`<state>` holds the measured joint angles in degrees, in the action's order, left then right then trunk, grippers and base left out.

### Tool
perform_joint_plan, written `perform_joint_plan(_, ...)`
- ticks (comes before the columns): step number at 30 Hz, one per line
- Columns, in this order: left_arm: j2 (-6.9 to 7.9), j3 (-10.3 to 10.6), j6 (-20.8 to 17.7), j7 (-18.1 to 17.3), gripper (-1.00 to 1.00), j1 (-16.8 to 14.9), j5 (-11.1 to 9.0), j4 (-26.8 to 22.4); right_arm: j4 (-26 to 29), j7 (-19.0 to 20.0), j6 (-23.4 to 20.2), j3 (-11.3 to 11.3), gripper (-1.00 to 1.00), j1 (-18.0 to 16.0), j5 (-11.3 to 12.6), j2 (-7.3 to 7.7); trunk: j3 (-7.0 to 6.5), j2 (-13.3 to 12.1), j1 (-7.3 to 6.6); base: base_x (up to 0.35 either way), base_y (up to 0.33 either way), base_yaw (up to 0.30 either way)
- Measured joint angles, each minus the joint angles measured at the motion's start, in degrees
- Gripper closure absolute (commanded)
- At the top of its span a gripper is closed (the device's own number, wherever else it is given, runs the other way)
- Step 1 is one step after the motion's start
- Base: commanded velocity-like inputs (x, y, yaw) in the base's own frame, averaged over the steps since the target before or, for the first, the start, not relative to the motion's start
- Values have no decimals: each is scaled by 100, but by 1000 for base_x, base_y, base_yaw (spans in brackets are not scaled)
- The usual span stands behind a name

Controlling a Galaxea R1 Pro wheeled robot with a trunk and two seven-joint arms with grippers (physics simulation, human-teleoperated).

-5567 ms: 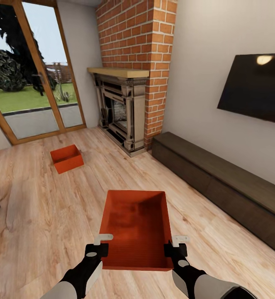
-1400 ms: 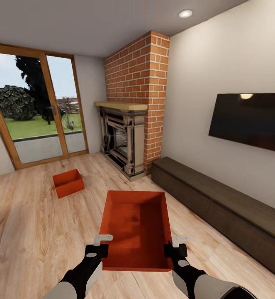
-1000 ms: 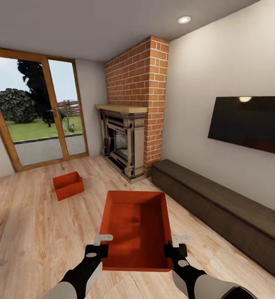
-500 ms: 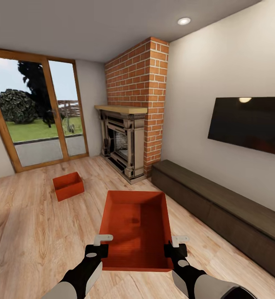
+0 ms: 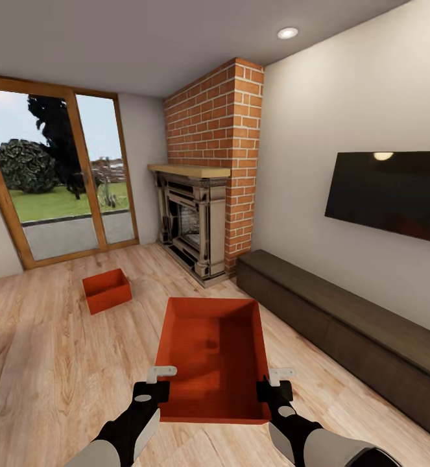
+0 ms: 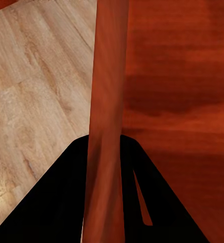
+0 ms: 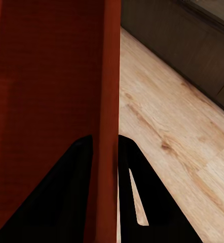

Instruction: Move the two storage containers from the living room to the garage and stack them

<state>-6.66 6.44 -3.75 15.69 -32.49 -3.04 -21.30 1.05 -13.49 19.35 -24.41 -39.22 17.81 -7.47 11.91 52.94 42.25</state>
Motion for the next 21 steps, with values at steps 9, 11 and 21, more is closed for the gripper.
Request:
perform_joint_plan(9, 1, 22, 0, 11, 100, 1, -13, -11, -4, 0, 12, 10, 100, -1, -6, 0, 0, 0, 0, 0, 0, 2)
perform_joint_plan(11, 2, 23, 0, 9, 100, 2, -15, -11, -6, 0, 9, 15, 100, -2, -12, 0, 0, 0, 0, 0, 0, 206)
perform_joint_plan(21, 2, 23, -1, 9, 100, 2, -13, -12, -6, -1, 11, 9, 100, -1, -4, -1, 0, 0, 0, 0, 0, 285)
